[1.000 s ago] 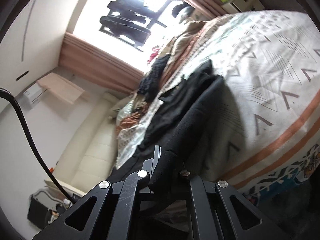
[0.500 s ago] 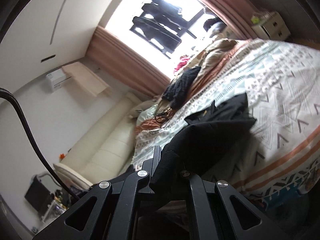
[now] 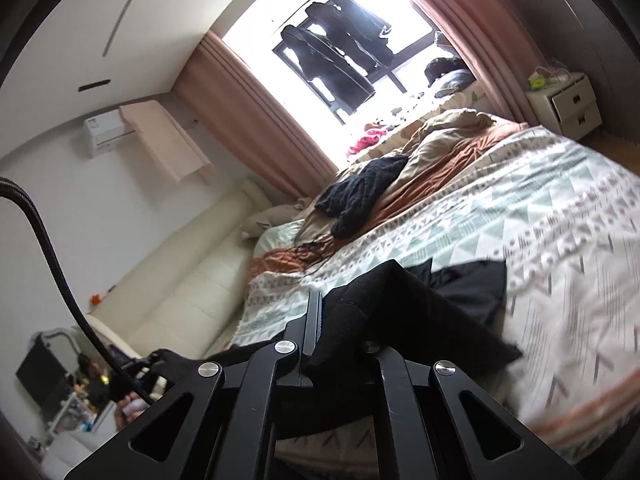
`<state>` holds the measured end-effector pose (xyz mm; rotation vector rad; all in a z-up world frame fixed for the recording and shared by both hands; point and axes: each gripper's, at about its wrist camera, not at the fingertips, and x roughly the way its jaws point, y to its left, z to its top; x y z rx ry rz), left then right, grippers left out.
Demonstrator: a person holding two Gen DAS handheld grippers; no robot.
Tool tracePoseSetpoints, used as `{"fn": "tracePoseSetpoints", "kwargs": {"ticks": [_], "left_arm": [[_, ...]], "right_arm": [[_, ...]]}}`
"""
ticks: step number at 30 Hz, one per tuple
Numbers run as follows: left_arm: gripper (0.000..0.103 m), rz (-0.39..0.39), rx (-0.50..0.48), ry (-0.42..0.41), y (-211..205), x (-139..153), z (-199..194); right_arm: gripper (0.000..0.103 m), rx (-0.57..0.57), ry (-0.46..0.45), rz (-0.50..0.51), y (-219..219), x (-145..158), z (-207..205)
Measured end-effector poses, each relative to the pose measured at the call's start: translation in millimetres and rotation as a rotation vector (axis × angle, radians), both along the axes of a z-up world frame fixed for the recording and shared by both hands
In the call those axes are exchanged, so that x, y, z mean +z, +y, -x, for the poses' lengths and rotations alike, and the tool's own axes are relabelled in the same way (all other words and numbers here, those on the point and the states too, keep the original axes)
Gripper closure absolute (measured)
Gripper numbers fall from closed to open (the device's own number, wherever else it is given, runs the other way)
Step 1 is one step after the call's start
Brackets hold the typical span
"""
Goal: Fold large clothes
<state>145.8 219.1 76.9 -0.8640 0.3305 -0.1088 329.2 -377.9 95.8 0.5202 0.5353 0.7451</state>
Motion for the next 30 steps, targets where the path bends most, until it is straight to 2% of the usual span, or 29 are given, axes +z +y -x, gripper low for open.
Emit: {"fn": "tracePoseSetpoints", "kwargs": {"ticks": [6, 14, 20, 30], "left_arm": [[0.100, -0.017, 0.001, 0.035, 16, 9, -66], [0.100, -0.009, -0.006, 0.092, 36, -5, -142], [0.100, -0.008, 0.008, 0.157, 48, -27, -187], [0.100, -0.009, 0.017, 0.269, 62, -78, -261]], "right_arm": [[0.098, -0.042, 0.017, 0.052, 21, 15, -66], [0.098, -0.073, 0.091, 0.093, 39, 3, -145], [0.098, -0.078, 0.131, 0.128, 55, -14, -191], [0.098, -0.084, 0.223, 0.191, 73, -68, -262]]}}
